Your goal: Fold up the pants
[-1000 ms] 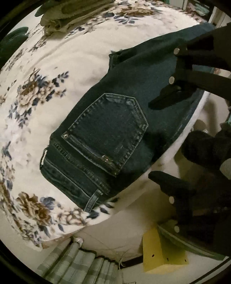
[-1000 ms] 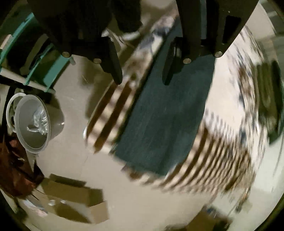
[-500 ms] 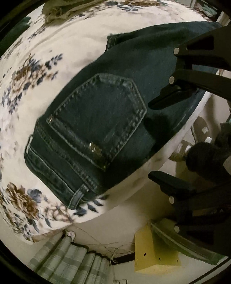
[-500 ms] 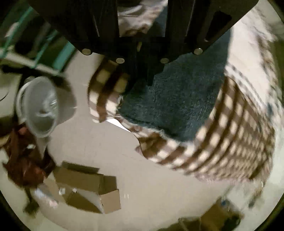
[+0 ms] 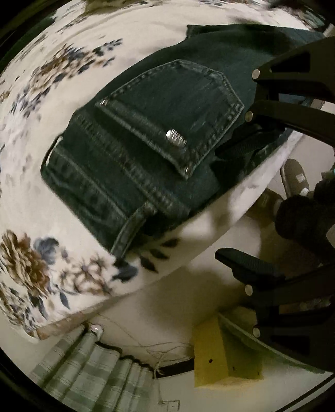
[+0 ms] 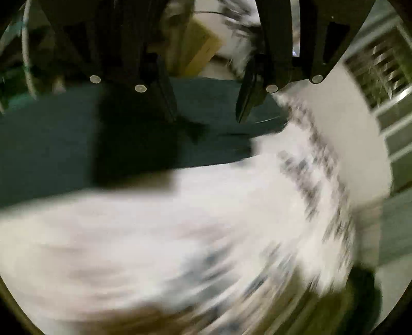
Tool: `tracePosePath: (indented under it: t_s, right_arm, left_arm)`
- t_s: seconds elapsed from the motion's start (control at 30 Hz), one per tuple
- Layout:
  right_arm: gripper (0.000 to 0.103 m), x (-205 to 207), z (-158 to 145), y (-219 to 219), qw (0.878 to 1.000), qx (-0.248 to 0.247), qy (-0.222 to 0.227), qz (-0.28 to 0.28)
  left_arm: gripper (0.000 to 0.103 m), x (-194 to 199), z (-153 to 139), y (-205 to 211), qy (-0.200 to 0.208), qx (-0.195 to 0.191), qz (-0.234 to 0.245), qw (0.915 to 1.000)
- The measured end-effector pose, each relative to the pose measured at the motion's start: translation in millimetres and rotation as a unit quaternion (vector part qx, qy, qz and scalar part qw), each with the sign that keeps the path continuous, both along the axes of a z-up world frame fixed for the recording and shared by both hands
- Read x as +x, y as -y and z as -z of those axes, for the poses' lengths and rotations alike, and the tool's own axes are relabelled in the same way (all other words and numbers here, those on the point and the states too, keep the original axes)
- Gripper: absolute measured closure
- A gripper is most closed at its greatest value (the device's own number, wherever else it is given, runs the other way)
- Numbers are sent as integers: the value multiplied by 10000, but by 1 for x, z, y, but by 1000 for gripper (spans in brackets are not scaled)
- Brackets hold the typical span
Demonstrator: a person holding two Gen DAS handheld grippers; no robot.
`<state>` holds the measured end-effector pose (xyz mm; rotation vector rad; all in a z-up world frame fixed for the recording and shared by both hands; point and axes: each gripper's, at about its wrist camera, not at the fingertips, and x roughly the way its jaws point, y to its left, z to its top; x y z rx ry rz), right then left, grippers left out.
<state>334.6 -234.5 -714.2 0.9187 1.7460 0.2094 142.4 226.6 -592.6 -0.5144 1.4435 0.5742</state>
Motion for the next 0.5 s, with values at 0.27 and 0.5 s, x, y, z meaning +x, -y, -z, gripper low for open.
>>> tracePosePath:
  t_s: [0.27, 0.5]
  right_arm:
    - [93, 59, 70, -123, 9885, -518, -501, -1326]
    - [101, 65, 44, -96, 9903, -845, -177, -1088]
  left_arm:
    - [33, 6, 6, -37, 360, -436, -691, 9960]
    - [78, 16, 20, -53, 606, -656, -866, 9922]
